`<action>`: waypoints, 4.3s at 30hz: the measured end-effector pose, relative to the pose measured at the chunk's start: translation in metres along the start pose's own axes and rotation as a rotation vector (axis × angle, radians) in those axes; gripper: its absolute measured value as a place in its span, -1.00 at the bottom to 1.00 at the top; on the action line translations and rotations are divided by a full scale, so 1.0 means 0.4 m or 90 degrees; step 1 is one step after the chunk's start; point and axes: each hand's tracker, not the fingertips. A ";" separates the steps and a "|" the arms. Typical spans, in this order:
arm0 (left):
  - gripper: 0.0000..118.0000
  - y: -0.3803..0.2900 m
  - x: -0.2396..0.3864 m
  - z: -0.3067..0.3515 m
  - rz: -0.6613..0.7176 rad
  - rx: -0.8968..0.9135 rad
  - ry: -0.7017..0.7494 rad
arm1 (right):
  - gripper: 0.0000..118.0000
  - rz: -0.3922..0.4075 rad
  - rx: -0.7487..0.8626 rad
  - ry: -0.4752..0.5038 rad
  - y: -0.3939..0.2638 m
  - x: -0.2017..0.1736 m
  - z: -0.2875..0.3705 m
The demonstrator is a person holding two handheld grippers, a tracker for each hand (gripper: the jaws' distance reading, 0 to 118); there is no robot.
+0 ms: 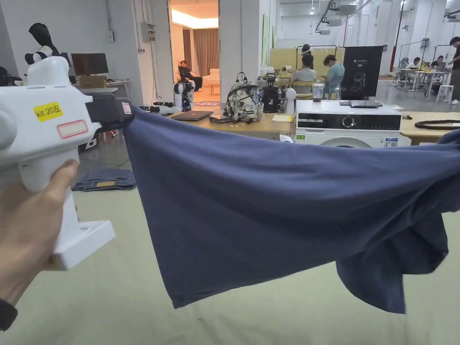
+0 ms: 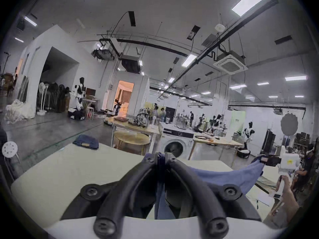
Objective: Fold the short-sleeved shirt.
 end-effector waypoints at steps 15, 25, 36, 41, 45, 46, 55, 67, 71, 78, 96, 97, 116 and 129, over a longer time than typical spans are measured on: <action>-0.98 -0.001 0.013 -0.270 -0.012 -0.048 0.046 | -0.93 0.013 -0.015 -0.035 0.100 0.026 -0.277; -0.98 -0.446 -0.122 -0.341 0.080 -0.225 0.031 | -0.93 -0.005 -0.177 -0.068 -0.304 0.150 -0.339; -0.98 -0.787 -0.087 0.139 0.142 -0.324 0.064 | -0.93 -0.114 -0.277 -0.104 -0.802 0.242 0.150; -0.98 -0.855 -0.097 0.293 0.152 -0.353 0.100 | -0.93 -0.161 -0.298 -0.134 -0.885 0.233 0.323; -0.84 -0.906 -0.114 0.341 0.171 -0.384 0.104 | -0.44 -0.199 -0.292 -0.137 -0.940 0.289 0.357; -0.62 -0.916 -0.115 0.346 0.170 -0.385 0.103 | -0.17 -0.196 -0.296 -0.135 -0.946 0.294 0.352; 0.04 -0.884 -0.087 0.372 0.062 -0.297 0.117 | -0.07 -0.074 -0.249 -0.212 -0.900 0.223 0.422; -1.00 -0.652 0.113 0.285 -0.012 -0.163 -0.008 | -1.00 0.137 -0.085 -0.094 -0.667 -0.011 0.302; -1.00 -0.644 0.139 0.292 -0.027 -0.154 0.004 | -1.00 0.146 -0.100 -0.073 -0.655 -0.029 0.271; -1.00 -0.621 0.017 0.359 0.019 -0.174 0.081 | -1.00 0.143 -0.122 -0.058 -0.680 -0.037 0.277; -0.81 -0.994 -0.148 0.242 0.241 -0.487 0.132 | -1.00 0.052 -0.190 -0.077 -0.746 0.077 0.309; -0.86 -0.999 -0.144 0.239 0.222 -0.488 0.146 | -1.00 0.049 -0.192 -0.080 -0.747 0.084 0.310; -0.88 -1.000 -0.123 0.210 0.117 -0.519 0.168 | -0.26 -0.037 -0.530 -0.128 -0.707 0.323 -0.331; -0.90 -0.954 -0.094 0.235 0.184 -0.463 0.145 | -0.96 0.042 -0.468 -0.121 -0.671 0.257 -0.256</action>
